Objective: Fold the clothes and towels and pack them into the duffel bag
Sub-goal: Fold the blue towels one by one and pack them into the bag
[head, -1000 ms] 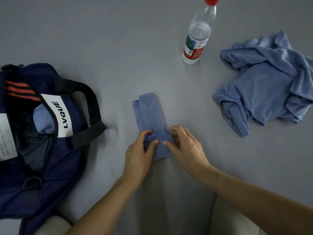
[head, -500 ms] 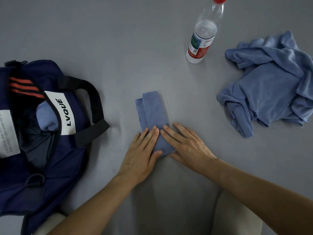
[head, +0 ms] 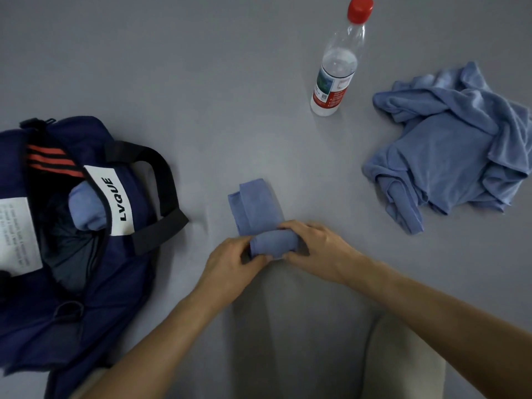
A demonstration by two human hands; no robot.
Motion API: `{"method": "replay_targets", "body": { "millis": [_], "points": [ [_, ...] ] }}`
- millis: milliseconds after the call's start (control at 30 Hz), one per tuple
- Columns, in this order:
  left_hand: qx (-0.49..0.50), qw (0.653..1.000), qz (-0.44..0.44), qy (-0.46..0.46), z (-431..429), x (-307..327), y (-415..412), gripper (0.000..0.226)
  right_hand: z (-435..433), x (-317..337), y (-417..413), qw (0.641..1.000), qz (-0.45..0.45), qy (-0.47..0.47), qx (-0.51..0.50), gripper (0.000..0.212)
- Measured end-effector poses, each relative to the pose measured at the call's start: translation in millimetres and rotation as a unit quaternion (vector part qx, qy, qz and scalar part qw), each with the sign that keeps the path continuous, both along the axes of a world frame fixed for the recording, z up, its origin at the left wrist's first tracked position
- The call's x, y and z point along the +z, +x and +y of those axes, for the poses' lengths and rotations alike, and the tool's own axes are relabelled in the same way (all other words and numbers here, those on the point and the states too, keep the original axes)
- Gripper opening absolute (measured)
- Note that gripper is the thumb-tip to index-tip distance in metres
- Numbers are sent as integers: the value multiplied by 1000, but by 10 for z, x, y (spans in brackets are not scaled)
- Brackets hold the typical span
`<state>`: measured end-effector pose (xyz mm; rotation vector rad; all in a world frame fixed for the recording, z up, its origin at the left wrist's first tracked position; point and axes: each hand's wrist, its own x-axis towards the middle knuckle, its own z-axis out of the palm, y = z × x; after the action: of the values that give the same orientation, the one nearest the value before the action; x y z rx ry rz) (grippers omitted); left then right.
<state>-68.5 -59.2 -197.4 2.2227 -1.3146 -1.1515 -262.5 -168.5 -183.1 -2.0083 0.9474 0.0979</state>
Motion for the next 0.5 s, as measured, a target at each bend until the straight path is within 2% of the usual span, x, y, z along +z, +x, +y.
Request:
{"method": "replay_targets", "body": {
  "millis": [67, 133, 200, 267, 333, 400, 467, 500],
  "points": [
    [57, 995, 81, -29, 90, 139, 29, 27, -21, -5, 32, 999, 13, 24, -32, 55],
    [112, 986, 117, -39, 107, 193, 12, 22, 1, 35, 106, 998, 20, 1, -60, 51],
    [138, 987, 80, -29, 40, 164, -51, 19, 55, 72, 186, 986, 1, -145, -77, 52],
    [152, 987, 34, -24, -24, 101, -80, 22, 125, 17, 224, 954, -42, -292, -59, 44],
    [175, 982, 25, -58, -42, 106, -79, 27, 161, -125, 221, 926, -66, -372, -16, 37],
    [130, 982, -42, -127, -36, 99, -83, 45, 157, -238, 171, 918, -54, -392, 30, 45],
    [17, 971, -145, -191, -26, 69, -96, 47, 138, -302, 101, 922, -21, -379, 79, 67],
    [-26, 964, -170, -205, -30, 56, -86, 48, 120, -316, 73, 921, 1, -374, 104, 80]
  ]
}}
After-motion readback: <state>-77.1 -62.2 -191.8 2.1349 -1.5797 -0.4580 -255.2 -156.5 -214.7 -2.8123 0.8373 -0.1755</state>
